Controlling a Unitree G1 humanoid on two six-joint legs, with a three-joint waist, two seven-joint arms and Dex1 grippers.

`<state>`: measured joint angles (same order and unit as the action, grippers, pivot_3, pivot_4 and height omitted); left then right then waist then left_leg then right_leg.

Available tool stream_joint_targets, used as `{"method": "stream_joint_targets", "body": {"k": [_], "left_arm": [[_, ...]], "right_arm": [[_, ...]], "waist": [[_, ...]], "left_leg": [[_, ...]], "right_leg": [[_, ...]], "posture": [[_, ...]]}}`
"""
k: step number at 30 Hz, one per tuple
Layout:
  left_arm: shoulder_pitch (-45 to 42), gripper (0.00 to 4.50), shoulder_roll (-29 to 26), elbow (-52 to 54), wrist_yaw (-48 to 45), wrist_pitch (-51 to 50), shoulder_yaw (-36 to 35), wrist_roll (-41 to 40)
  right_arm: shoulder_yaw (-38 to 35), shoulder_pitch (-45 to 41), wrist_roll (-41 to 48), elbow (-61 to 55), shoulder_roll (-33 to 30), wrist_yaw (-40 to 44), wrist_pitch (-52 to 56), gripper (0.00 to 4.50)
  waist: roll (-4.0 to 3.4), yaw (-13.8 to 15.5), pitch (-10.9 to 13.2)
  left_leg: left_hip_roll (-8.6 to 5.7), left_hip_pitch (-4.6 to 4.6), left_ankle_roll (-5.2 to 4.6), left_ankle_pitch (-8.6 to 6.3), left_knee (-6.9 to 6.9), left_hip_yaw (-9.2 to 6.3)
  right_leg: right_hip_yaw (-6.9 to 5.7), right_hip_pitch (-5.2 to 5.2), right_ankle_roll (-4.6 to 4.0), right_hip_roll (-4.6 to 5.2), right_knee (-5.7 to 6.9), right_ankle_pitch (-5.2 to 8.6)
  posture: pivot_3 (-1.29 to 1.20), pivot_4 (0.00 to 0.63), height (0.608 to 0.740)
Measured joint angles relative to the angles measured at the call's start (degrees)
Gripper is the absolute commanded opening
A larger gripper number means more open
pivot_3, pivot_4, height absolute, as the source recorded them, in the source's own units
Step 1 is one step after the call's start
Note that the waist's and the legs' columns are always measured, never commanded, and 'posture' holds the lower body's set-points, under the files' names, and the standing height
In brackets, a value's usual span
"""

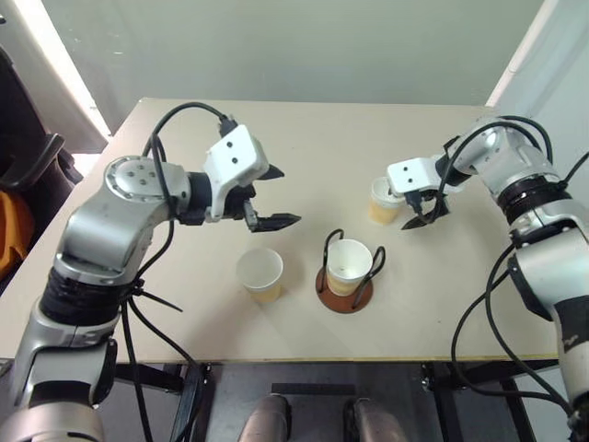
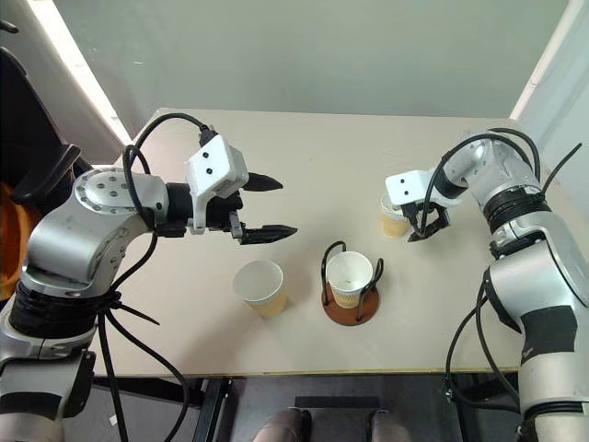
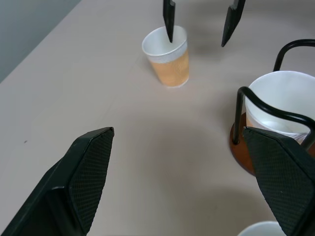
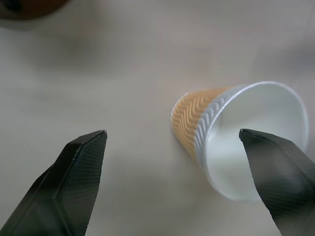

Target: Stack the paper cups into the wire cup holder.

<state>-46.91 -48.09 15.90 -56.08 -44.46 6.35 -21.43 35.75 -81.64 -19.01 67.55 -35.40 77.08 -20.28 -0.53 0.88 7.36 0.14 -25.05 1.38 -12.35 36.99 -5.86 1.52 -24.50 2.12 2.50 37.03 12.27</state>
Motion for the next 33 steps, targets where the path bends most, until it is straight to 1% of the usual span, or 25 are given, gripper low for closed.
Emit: {"method": "stream_joint_targets", "body": {"k": [3,8,12,14,17,20,23,24,26,30,31,33], "left_arm": [[0.17,4.50,-0.72,0.27,0.17,-1.07,-0.84,-0.77],[0.19,4.50,-1.55,1.19,0.20,-1.84,-0.91,-0.95],[0.18,4.50,-1.66,1.19,0.32,-2.14,-0.91,-0.98],[0.18,4.50,-1.66,1.19,0.32,-2.15,-0.89,-0.99],[0.16,4.50,-1.63,1.19,0.03,-2.12,-0.79,-1.11],[0.15,4.50,-1.58,1.19,-0.89,-1.67,-0.51,-1.20],[0.12,4.50,-1.46,1.17,-1.58,-0.98,-0.38,-1.21],[0.06,4.50,-1.48,1.16,-2.14,-0.74,-0.36,-1.25],[-0.03,4.50,-1.92,1.18,-3.63,-0.16,-0.36,-1.72],[0.24,4.50,-2.95,1.27,-7.00,0.68,-0.83,-3.50],[0.61,4.50,-3.47,1.41,-8.45,0.83,-1.43,-4.67],[1.04,4.50,-4.20,1.99,-11.50,1.47,-2.96,-7.48]], "right_arm": [[-0.46,0.01,-1.70,2.25,1.52,-2.37,-0.19,3.93],[-0.73,0.02,-4.82,4.00,2.89,-5.79,-1.62,2.14],[-1.36,0.02,-5.06,4.24,3.00,-5.67,-2.37,0.68],[-1.97,0.03,-4.95,4.17,2.87,-4.14,-3.59,0.05],[-3.48,0.27,-4.27,3.25,1.73,-0.14,-5.95,0.05],[-5.60,0.38,-2.43,0.33,-0.94,3.41,-7.83,0.05],[-7.88,-0.14,2.59,-5.85,-4.84,9.40,-6.75,0.05],[-7.94,-0.76,6.87,-9.88,-6.89,11.93,-4.60,0.05],[-5.77,-2.27,21.33,-23.90,-13.40,14.37,4.15,0.05],[-0.34,-3.31,48.51,-51.17,-26.40,15.05,19.01,0.05],[1.23,-2.83,52.55,-56.15,-28.02,15.13,20.57,0.05],[4.30,-1.28,56.51,-62.30,-29.46,15.16,22.14,0.05]], "waist": [[0.00,0.02,0.00],[-0.01,0.05,0.00],[-0.01,0.02,0.00],[-0.01,0.02,0.00],[-0.01,0.08,0.00],[-0.01,0.14,0.00],[-0.03,0.13,0.02],[-0.08,0.10,0.05],[-0.11,0.07,0.07],[0.01,0.02,0.00],[0.05,0.01,-0.03],[0.10,-0.34,-0.01]], "left_leg": [[0.00,0.01,0.01,-0.02,0.00,0.01],[0.01,0.03,-0.09,-0.07,0.00,-0.01],[0.01,0.04,-0.10,-0.08,0.00,-0.01],[0.02,0.04,-0.08,-0.07,-0.01,-0.01],[0.01,0.03,-0.05,-0.06,-0.01,-0.01],[0.00,0.00,0.14,0.02,-0.01,0.01],[0.01,-0.04,0.32,0.08,-0.03,0.04],[0.01,-0.06,0.33,0.09,-0.05,0.06],[0.02,-0.11,0.42,0.14,-0.19,0.07],[0.11,0.07,0.55,0.24,-0.38,0.07],[0.12,0.13,0.56,0.22,-0.38,0.06],[0.16,0.15,0.55,0.22,-0.39,0.06]], "right_leg": [[0.01,0.00,0.00,0.00,0.01,0.00],[0.00,-0.01,-0.01,0.00,0.07,0.00],[0.00,-0.01,-0.01,0.00,0.08,0.00],[0.00,-0.01,-0.01,-0.01,0.08,0.00],[-0.01,0.00,-0.02,0.00,0.07,0.01],[0.00,0.01,-0.02,0.00,0.03,0.01],[0.00,-0.01,-0.05,-0.01,0.01,0.03],[0.01,-0.03,-0.06,-0.01,-0.02,0.04],[0.00,-0.07,-0.12,-0.06,-0.07,0.10],[0.00,0.14,-0.18,-0.16,-0.14,0.54],[0.00,0.18,-0.25,-0.17,-0.12,0.61],[0.01,0.16,-0.25,-0.19,-0.11,0.63]], "posture": [[0.00,0.150,0.740],[0.00,0.150,0.740],[0.00,0.150,0.740],[0.00,0.150,0.740],[0.00,0.150,0.740],[0.00,0.150,0.740],[0.00,0.150,0.740],[0.00,0.150,0.740],[0.00,0.150,0.740],[0.00,0.150,0.740],[0.00,0.150,0.740],[0.00,0.150,0.740]]}}
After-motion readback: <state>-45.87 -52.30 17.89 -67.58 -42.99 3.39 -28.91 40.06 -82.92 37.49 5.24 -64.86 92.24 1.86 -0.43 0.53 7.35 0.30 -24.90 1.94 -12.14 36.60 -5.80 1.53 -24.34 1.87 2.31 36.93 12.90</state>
